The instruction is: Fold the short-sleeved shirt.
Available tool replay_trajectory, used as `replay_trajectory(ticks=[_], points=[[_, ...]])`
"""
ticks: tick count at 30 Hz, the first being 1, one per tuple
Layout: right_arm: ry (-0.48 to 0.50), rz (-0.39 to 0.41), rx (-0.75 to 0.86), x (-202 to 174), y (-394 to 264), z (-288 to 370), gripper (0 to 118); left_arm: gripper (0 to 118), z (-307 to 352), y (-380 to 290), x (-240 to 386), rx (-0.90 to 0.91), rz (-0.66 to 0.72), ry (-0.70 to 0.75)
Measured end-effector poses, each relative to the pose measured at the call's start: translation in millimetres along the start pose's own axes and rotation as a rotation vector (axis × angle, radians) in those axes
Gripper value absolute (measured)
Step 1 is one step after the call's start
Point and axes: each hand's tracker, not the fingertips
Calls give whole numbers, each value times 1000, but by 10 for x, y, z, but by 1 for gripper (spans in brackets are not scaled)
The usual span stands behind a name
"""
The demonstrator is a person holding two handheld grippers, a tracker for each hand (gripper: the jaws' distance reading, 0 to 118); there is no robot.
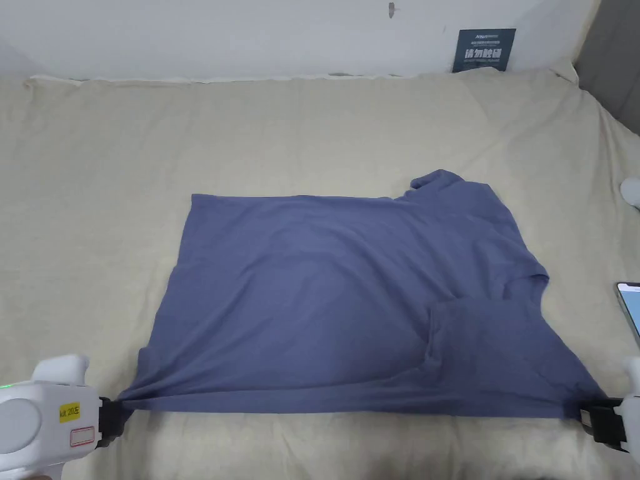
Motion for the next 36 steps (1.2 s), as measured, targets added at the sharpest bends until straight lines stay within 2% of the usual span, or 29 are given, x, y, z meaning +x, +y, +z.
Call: replay_trajectory(ticks=[7, 14, 19, 24, 27, 31, 32, 33, 34, 35, 36], points=[[-18, 39, 23, -99, 188, 178, 5, 1, 118, 280, 4, 33, -40, -9], [-52, 70, 72, -251, 750, 199, 5, 1, 176, 808, 172, 105, -61, -12], [-52, 39, 73, -291, 1210, 6, 5, 1, -13, 1219, 242, 113, -46, -6], [-83, 46, 43, -318, 1595, -348, 5, 1, -349, 1592, 326, 90, -40, 7], [-90, 23, 19, -321, 1751, -512, 5, 1, -530, 1732, 389, 65, -38, 16], [-103, 32, -20, -337, 1894, -713, 6, 1, -738, 1867, 462, 34, -50, 34], [-108, 32, -34, -322, 1927, -760, 9, 1, -783, 1884, 476, 25, -57, 39], [-110, 28, -37, -327, 1937, -772, 19, 1, -829, 1902, 487, 14, -64, 47], [-120, 22, -28, -326, 1936, -767, 48, 17, -836, 1903, 486, 9, -64, 56], [-149, 3, 27, -307, 1927, -730, 77, 56, -854, 1918, 484, 6, -54, 76], [-170, -16, 63, -281, 1923, -689, 96, 98, -866, 1915, 468, 8, -42, 94]])
